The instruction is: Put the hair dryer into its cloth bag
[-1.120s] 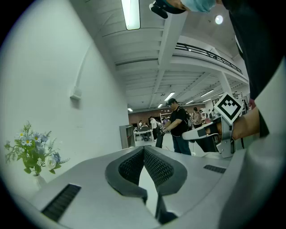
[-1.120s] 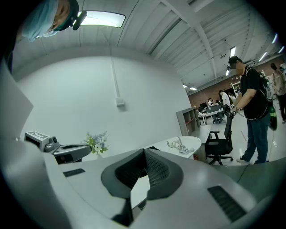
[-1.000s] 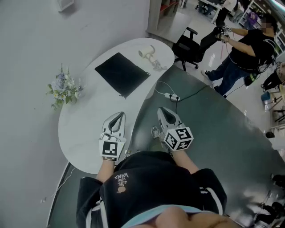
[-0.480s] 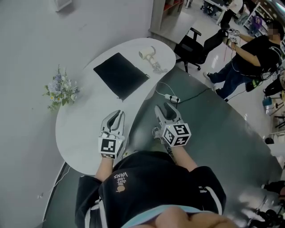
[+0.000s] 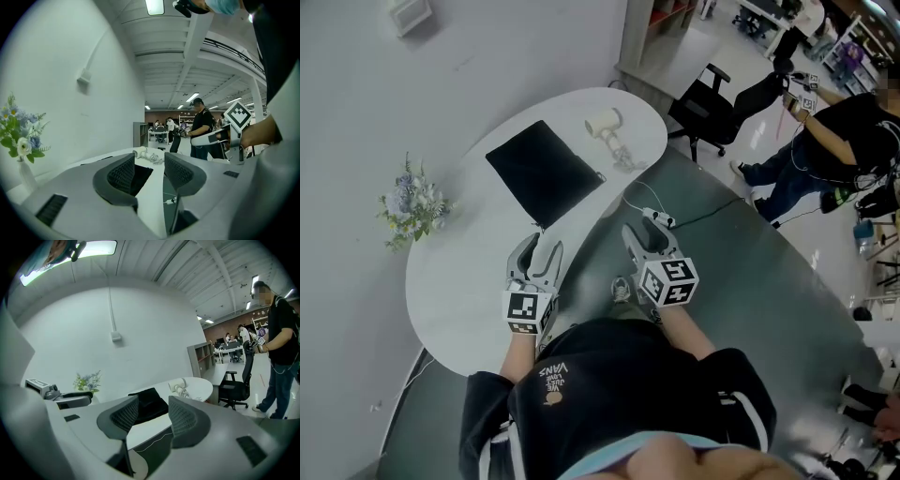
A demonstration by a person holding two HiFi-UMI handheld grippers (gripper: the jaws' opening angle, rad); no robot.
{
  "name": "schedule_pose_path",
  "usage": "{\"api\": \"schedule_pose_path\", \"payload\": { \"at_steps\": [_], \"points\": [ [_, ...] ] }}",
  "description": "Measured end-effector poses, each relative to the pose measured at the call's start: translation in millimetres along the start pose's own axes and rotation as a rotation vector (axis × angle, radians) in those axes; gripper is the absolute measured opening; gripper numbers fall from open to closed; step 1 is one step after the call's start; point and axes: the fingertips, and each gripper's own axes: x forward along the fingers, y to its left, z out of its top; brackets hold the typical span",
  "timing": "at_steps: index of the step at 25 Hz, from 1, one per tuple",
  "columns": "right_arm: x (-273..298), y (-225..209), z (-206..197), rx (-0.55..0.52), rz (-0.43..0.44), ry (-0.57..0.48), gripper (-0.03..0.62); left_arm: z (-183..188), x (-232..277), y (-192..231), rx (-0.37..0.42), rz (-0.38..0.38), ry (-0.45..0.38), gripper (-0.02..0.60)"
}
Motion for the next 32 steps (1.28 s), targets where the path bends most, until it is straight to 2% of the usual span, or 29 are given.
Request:
{"api": "schedule_pose_path", "payload": {
  "at_steps": [4,9,13,18,24,32],
  "points": [
    [21,-24,5,-0.012,0.028,0.032,0.192,-3,25,4,-0.029,0.052,0.012,0.204],
    [45,-54,9,-0.028,0.073,0.075,0.199,-8,52,3,-0.045,0.13,0.067,0.204],
    [65,-76,11,-0.046,0.112,0.11,0.201,-19,73,4,-0.031,0.189,0.097,0.204],
    [86,-99,9,-0.069,0.16,0.16,0.201,-42,95,6,0.038,0.232,0.173,0.204],
    [113,-121,3,-0.09,0.178,0.211,0.204,-61,108,8,0.102,0.234,0.271,0.204],
    [163,-142,2,-0.102,0.146,0.278,0.21,-78,126,27,0.048,0.231,0.325,0.204]
  ]
}}
